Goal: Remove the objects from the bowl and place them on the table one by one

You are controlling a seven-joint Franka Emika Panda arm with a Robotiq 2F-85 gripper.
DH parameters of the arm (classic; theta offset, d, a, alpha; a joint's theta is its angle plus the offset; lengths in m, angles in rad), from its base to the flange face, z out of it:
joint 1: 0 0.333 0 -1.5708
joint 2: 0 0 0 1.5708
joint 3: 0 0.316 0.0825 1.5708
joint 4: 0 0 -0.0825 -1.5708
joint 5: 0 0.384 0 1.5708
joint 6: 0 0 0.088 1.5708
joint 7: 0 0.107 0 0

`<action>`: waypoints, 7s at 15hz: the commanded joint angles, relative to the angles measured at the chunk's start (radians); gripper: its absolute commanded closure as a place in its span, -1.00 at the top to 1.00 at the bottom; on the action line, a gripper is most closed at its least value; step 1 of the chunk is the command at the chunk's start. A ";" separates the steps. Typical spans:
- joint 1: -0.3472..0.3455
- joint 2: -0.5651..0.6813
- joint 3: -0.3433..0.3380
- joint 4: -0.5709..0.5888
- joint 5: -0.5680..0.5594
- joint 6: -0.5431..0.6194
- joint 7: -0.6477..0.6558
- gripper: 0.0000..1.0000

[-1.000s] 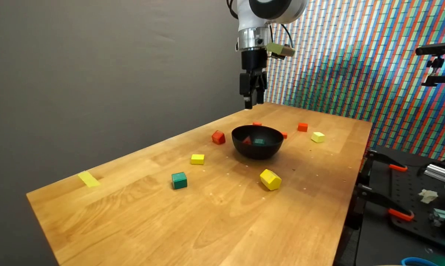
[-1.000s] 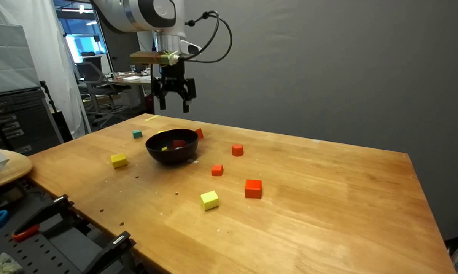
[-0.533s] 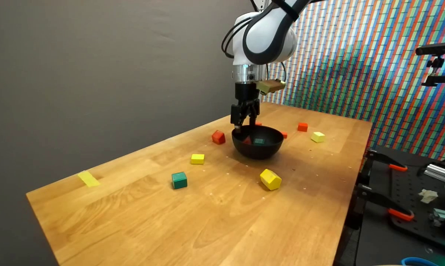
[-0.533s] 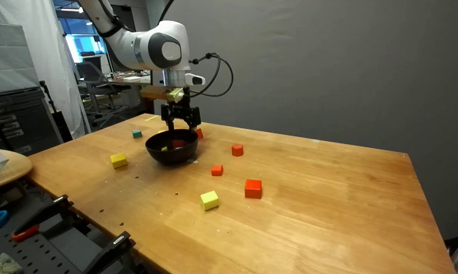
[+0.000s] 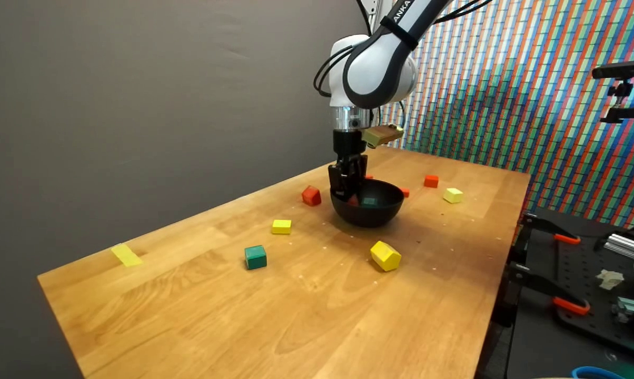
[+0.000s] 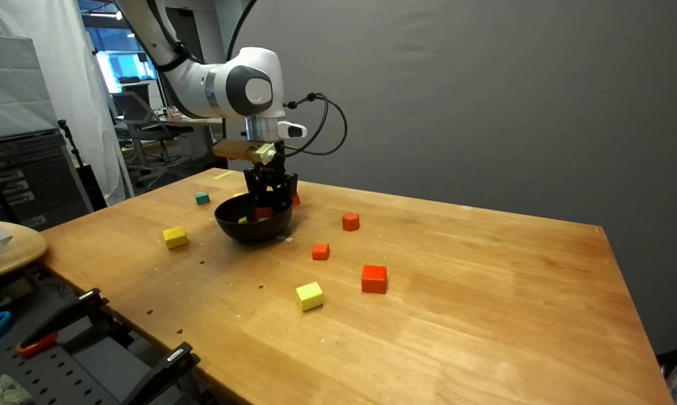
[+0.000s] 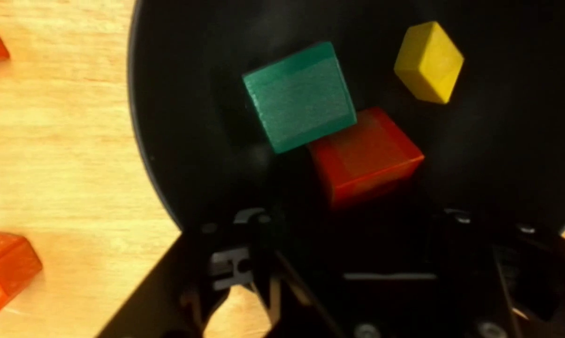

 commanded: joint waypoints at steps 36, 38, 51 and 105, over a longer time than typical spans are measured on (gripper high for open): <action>-0.053 -0.268 0.025 -0.103 0.193 -0.303 0.025 0.55; -0.064 -0.206 0.022 -0.090 0.221 -0.250 0.031 0.85; -0.041 -0.020 0.002 -0.056 0.173 -0.074 0.122 0.95; 0.053 -0.366 -0.011 -0.304 0.033 -0.085 0.354 -0.52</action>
